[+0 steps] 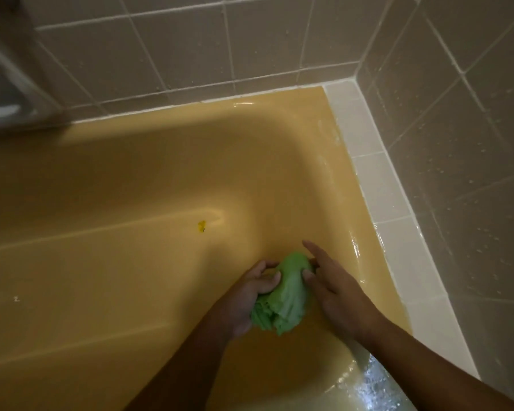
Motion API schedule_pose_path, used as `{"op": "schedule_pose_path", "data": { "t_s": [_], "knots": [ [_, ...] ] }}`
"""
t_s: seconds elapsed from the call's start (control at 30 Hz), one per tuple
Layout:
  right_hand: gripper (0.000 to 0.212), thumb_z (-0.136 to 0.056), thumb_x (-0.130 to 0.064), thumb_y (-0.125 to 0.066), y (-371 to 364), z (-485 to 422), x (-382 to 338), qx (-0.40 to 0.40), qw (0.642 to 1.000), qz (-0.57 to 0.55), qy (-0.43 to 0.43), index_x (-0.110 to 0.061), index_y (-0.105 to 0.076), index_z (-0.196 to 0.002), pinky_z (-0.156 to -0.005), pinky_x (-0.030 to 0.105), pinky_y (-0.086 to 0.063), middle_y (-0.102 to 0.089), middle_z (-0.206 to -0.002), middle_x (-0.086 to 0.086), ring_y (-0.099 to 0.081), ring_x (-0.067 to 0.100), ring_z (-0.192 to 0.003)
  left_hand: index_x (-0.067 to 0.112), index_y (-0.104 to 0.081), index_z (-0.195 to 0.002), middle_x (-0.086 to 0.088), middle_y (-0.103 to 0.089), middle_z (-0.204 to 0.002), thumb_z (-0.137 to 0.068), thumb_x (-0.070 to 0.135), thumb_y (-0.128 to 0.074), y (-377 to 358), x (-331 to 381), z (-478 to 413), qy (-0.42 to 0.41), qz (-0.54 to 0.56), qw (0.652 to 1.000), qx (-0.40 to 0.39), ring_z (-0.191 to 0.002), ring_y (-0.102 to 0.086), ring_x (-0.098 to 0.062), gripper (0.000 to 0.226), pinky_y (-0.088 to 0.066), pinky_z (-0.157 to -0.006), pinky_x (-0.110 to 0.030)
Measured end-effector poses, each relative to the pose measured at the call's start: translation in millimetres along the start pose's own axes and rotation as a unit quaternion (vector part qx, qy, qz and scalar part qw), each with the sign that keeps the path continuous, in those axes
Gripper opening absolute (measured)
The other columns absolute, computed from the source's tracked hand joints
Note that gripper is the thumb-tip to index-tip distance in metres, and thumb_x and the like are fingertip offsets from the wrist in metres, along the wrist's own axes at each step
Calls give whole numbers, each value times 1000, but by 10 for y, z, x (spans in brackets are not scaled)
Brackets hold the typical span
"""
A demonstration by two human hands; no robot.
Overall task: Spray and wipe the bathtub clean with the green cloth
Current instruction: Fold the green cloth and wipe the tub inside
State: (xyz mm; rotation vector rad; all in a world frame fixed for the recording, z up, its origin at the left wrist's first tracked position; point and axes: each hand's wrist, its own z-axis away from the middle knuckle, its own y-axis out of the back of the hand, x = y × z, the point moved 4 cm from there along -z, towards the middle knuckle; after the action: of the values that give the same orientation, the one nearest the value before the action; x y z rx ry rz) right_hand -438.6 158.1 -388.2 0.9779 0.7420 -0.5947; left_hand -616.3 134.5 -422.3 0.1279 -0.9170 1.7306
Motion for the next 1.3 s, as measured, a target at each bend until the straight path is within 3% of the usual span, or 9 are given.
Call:
{"op": "schedule_pose_path", "data": {
  "t_s": [0.07, 0.17, 0.37, 0.47, 0.7, 0.83, 1.03, 1.23, 1.3],
  "knots": [
    [53, -106, -27, -57, -46, 22, -186, 38, 996, -67, -34, -47, -37, -151, -83, 17, -51, -58, -106, -10, -60, 2, -94, 3, -60, -130, -16, -74, -112, -97, 24, -68, 58, 164, 145, -20, -36, 999, 26, -95, -74, -31, 39, -60, -76, -39],
    [53, -104, -22, -61, -98, -1, -467, 51, 985, -157, -50, -46, -42, -147, -69, 21, -52, -56, -91, -2, -59, 10, -79, 10, -66, -126, -13, -75, -116, -101, 27, -63, 105, 394, 342, -65, -88, 992, 69, -100, -75, -30, 31, -60, -80, -41],
    [51, -104, -21, -60, -60, 28, -1136, 38, 954, -294, -52, -53, -47, -142, -74, 13, -51, -62, -103, -2, -67, 2, -90, 29, -71, -121, -2, -73, -122, -107, 23, -58, 154, 850, 713, -170, -186, 958, 139, -106, -73, -21, 21, -58, -79, -33],
    [53, -102, -19, -62, 28, 20, -1453, 28, 945, -326, -31, -55, -51, -139, -93, 30, -56, -66, -118, 11, -69, 19, -107, 25, -72, -126, 2, -77, -116, -107, 35, -54, 77, 1125, 980, -206, -175, 955, 119, -106, -74, -19, 28, -59, -83, -34],
    [74, -92, -24, -78, 65, -88, -1819, -13, 943, -331, -38, -43, -40, -152, -104, 49, -52, -69, -107, 19, -71, 32, -107, 40, -68, -133, 8, -70, -130, -86, 41, -83, 147, 1485, 1288, -264, -251, 927, 94, -122, -64, -3, 49, -60, -92, -31],
    [77, -97, -21, -71, 22, -66, -1912, -20, 956, -291, -26, -43, -30, -158, -93, 45, -57, -67, -92, 20, -70, 36, -102, 53, -61, -134, 0, -70, -129, -79, 57, -82, 298, 1446, 1303, -238, -262, 932, 83, -123, -67, -17, 59, -59, -98, -45],
    [70, -102, -9, -62, -154, -60, -1866, 20, 937, -348, 7, -53, -38, -150, -74, 33, -62, -68, -111, 11, -74, 26, -97, 44, -51, -148, 24, -60, -136, -81, 49, -86, 439, 1357, 1410, -248, -366, 889, 119, -120, -60, 8, 76, -54, -93, -17],
    [71, -101, -13, -66, -348, -264, -1631, 16, 959, -282, -14, -53, -36, -151, -70, 16, -56, -57, -121, -10, -68, -6, -96, 41, -50, -146, -3, -70, -115, -95, 19, -75, 526, 1301, 1274, -227, -272, 928, 118, -95, -76, -20, 60, -64, -80, -41],
    [75, -99, -17, -69, -376, -339, -1485, 2, 965, -261, -32, -52, -32, -154, -68, 17, -56, -54, -126, -10, -67, -3, -96, 38, -51, -144, -5, -75, -112, -98, 14, -71, 539, 1253, 1194, -203, -212, 952, 89, -97, -76, -29, 56, -63, -82, -48]
  ]
}}
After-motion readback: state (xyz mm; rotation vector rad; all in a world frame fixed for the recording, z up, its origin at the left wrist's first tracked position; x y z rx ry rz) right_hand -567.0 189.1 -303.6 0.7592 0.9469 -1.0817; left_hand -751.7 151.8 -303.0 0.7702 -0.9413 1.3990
